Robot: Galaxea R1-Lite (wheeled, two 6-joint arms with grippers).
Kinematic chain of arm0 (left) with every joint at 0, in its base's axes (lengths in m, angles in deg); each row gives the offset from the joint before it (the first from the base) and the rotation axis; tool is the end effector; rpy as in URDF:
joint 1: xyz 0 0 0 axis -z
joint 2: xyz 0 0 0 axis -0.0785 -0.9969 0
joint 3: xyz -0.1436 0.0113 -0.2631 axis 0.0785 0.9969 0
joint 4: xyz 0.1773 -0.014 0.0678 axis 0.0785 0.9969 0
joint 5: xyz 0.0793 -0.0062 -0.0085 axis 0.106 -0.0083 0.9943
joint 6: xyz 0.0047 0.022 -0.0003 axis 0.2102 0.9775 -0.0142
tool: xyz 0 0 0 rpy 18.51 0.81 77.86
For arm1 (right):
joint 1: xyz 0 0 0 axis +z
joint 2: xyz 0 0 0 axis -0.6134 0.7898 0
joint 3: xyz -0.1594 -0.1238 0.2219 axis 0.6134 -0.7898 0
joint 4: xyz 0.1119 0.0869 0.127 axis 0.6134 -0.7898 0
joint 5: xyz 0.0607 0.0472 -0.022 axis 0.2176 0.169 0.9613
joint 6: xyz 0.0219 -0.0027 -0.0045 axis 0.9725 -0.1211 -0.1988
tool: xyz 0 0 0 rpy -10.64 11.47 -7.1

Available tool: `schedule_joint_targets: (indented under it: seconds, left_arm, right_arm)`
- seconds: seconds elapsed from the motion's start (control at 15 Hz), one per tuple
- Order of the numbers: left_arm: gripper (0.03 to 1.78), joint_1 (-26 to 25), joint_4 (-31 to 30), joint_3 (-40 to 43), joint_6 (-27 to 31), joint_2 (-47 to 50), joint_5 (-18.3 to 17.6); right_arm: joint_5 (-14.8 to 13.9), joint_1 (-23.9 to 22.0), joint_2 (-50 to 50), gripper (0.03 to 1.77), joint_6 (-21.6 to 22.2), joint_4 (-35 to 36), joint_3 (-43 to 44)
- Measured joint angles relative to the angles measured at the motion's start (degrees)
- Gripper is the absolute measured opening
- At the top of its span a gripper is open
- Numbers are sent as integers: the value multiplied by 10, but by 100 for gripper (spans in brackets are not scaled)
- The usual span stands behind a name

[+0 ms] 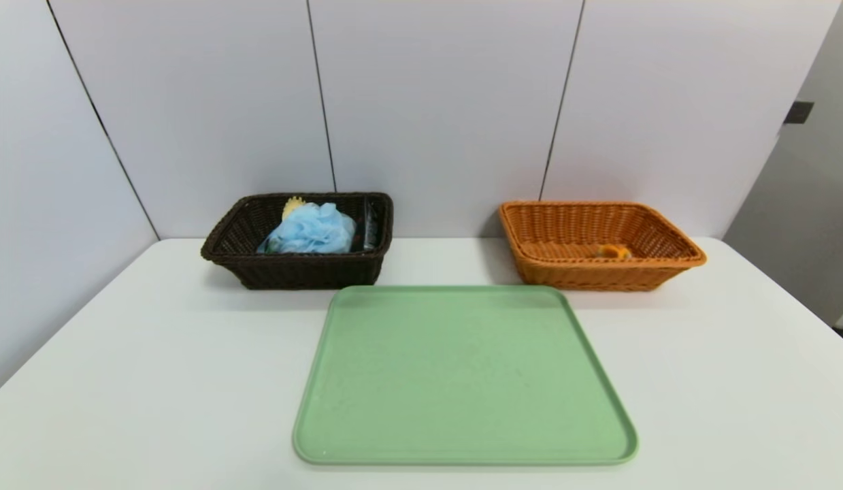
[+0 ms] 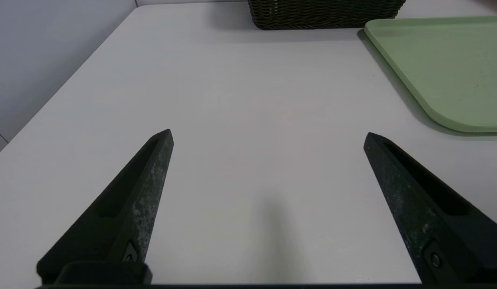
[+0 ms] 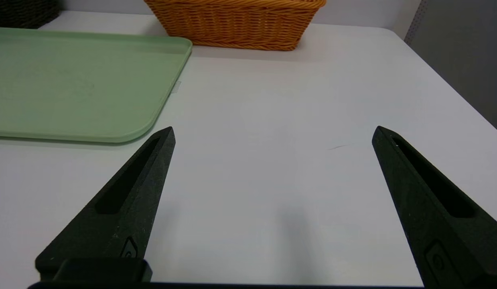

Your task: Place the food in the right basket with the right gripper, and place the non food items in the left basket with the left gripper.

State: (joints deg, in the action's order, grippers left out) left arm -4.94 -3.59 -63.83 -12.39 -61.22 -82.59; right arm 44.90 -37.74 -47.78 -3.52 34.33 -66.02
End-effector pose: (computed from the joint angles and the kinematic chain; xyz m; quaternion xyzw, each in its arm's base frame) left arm -0.0229 -0.0002 0.0756 0.0006 -0.0009 0.0015 1.0000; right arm -0.0232 0.0005 0.0761 -0.0256 -0.0011 0.0104 0.9996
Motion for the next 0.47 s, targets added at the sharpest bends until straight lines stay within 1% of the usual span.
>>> schedule_joint_targets:
  seconds: [0.13,0.2,0.27,0.47]
  left_arm:
    - [169,0,0,0,0,0,0]
    - [169,0,0,0,0,0,0]
    - [169,0,0,0,0,0,0]
    - [169,0,0,0,0,0,0]
  right_arm:
    - [-6,0,0,170,2,-1,0]
    - [-15,0,0,170,13,-1,0]
    - [-17,0,0,170,21,-3,1]
    - [-17,0,0,170,27,-1,1]
